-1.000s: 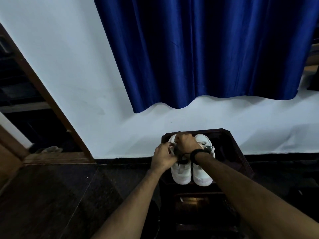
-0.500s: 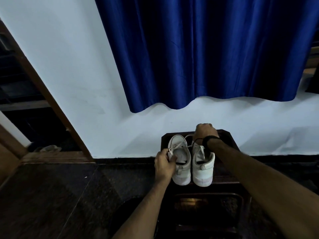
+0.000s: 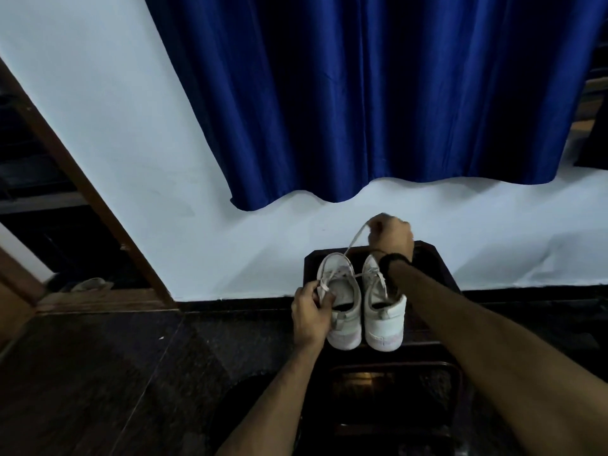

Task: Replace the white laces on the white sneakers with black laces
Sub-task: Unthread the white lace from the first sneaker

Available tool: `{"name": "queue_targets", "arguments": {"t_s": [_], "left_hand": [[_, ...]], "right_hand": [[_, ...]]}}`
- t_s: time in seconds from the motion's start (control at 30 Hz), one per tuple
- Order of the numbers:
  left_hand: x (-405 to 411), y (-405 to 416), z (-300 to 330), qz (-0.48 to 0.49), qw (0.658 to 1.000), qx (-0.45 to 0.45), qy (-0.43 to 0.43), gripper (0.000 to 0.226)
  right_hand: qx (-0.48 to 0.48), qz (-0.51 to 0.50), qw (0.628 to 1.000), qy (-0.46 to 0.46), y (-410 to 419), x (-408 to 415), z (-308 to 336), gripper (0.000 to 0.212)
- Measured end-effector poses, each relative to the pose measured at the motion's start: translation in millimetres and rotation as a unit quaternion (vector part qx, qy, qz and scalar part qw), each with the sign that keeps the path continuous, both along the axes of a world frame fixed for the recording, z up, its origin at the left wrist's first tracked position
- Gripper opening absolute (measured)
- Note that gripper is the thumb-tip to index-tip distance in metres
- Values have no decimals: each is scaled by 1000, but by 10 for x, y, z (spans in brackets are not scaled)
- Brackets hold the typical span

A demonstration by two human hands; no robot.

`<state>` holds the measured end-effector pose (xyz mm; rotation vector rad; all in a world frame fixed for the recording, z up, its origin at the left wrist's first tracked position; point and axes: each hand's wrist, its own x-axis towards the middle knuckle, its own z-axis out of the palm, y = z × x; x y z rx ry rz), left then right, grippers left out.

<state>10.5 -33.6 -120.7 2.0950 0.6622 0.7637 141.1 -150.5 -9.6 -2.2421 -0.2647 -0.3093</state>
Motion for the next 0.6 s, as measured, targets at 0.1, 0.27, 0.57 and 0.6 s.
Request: {"name": "queue_targets", "arguments": {"t_s": [0.1, 0.27, 0.57, 0.6], "left_hand": [[12, -8, 8, 2, 1000, 6, 6, 26], [5, -35, 15, 7, 1000, 9, 21, 29], [-6, -55, 12, 12, 1000, -1, 29, 22], [-1, -54, 13, 13, 999, -4, 32, 23]], "right_hand": [[190, -85, 974, 86, -122, 151, 22, 26], [-131, 60, 987, -68, -177, 107, -105, 53], [-441, 305, 826, -173, 208, -222, -270, 25], [-423, 296, 837, -180, 196, -215, -254, 24]]}}
